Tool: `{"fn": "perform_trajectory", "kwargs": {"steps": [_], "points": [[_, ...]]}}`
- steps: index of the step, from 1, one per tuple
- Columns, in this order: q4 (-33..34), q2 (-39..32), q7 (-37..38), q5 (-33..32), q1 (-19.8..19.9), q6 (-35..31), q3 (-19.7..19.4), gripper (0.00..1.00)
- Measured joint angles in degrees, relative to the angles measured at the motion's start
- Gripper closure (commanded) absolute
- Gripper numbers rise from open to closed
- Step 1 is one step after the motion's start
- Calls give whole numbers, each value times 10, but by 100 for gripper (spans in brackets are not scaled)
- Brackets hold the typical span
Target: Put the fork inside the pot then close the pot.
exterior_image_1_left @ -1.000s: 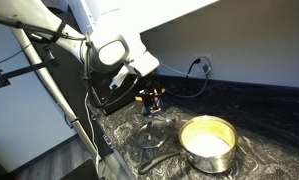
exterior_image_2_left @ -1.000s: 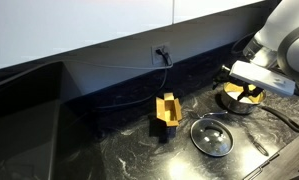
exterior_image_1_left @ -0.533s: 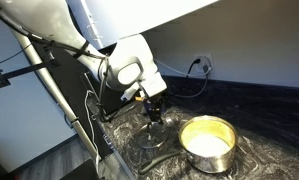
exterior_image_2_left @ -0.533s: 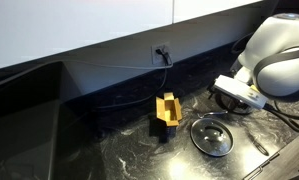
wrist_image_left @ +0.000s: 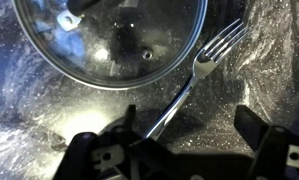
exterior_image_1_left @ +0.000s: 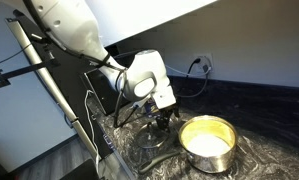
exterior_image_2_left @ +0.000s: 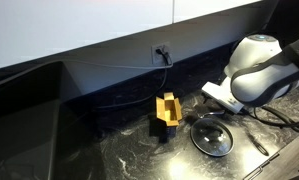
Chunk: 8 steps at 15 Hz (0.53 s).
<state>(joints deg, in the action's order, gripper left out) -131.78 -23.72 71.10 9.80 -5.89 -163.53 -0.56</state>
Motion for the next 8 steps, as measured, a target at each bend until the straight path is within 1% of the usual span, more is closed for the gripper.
{"fn": "perform_trajectory", "kwargs": {"steps": [3,8], "points": [[24,-26,0,2,-6,16,-10,0],[51,-45,0,2,-7,42,-21,0]]}}
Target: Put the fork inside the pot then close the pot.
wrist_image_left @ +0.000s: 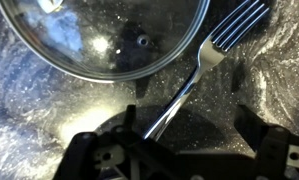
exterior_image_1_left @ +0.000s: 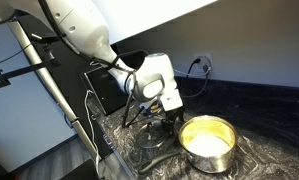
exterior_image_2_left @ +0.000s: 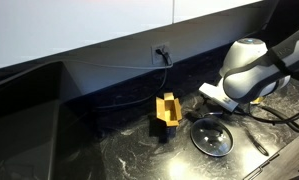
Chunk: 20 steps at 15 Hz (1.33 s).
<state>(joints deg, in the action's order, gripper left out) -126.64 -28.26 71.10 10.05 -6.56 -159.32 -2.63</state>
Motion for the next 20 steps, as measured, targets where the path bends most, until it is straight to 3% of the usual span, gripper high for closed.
{"fn": "perform_trajectory", "kwargs": {"steps": [7,8,11,19,20], "points": [[12,-26,0,19,7,7,-5,0],[13,-29,0,23,9,7,-5,25],[16,-34,0,31,13,8,-5,40],[32,-32,0,34,14,8,-5,100],[31,-31,0,35,14,8,-5,100]]}}
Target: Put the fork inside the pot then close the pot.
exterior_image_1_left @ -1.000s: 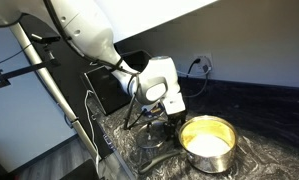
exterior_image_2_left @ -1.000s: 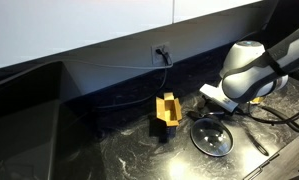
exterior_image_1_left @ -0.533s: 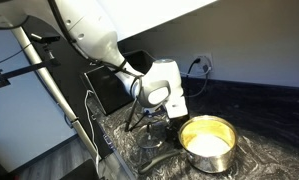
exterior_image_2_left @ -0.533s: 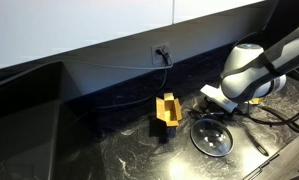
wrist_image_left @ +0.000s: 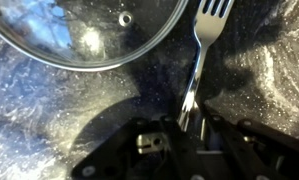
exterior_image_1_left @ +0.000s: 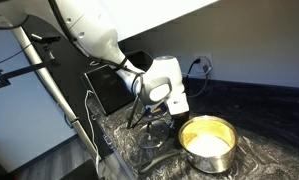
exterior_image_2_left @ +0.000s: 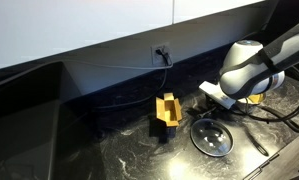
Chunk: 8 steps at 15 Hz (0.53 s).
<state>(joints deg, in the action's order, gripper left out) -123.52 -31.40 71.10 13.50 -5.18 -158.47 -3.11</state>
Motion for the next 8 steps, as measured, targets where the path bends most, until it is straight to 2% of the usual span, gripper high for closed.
{"fn": "perform_trajectory", "kwargs": {"steps": [5,8], "points": [[-5,14,-9,4,-1,-2,13,97],[-30,58,-17,4,-10,-10,21,97]]}}
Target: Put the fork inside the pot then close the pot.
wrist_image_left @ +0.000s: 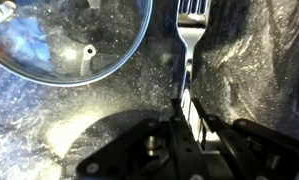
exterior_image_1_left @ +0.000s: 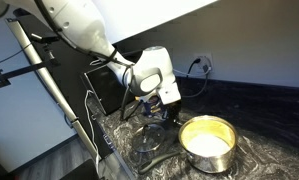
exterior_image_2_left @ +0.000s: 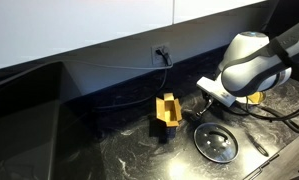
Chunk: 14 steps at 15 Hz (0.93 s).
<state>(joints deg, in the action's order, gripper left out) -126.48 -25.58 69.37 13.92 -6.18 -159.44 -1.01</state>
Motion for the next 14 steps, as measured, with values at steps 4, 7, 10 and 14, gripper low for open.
{"fn": "perform_trajectory", "kwargs": {"steps": [4,7,10,14], "points": [[-59,87,7,-47,-34,0,-21,97],[-114,148,69,-149,-63,0,-56,97],[-163,203,172,-295,-67,0,-83,97],[-206,275,287,-462,-39,9,-98,97]]}}
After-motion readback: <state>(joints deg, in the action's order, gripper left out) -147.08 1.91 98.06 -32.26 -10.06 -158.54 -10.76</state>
